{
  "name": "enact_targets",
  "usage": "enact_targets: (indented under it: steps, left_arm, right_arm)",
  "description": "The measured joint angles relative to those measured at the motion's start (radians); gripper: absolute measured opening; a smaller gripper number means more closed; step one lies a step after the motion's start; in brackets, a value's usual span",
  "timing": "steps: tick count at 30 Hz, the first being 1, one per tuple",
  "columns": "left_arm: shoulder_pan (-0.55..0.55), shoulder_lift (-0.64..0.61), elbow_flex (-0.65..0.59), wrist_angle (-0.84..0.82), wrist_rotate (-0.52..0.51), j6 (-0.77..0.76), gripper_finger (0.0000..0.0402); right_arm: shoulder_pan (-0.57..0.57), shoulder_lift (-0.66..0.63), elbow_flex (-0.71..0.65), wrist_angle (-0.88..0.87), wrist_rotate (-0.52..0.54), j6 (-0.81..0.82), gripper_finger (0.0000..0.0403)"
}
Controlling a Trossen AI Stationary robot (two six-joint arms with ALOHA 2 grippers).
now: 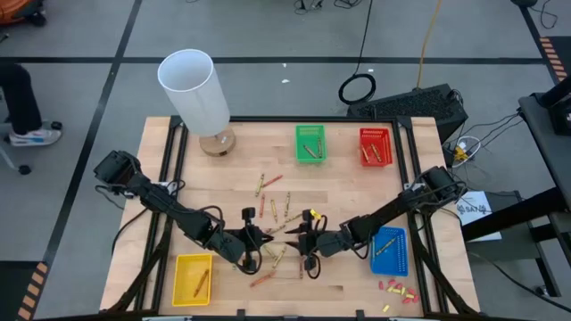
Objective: Sort crayons
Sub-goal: Put the green crayon into the red bin
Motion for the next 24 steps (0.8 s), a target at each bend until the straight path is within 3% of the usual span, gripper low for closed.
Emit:
enact_targets:
  steps: [6,18,24]
  left_arm:
    - [0.005,0.039,-0.004,-0.026,-0.019,-0.053,0.0007]
    - [0.017,0.057,-0.005,-0.066,-0.100,-0.130,0.0007]
    - [0.017,0.057,-0.005,-0.070,-0.102,-0.130,0.0007]
  right_arm:
    - [-0.030,0.000,0.000,-0.026,-0.010,0.082,0.0140]
    - [-0.210,0.079,0.000,0.029,-0.411,0.094,0.0141]
    - [-0.253,0.095,0.000,0.027,-0.476,0.055,0.0141]
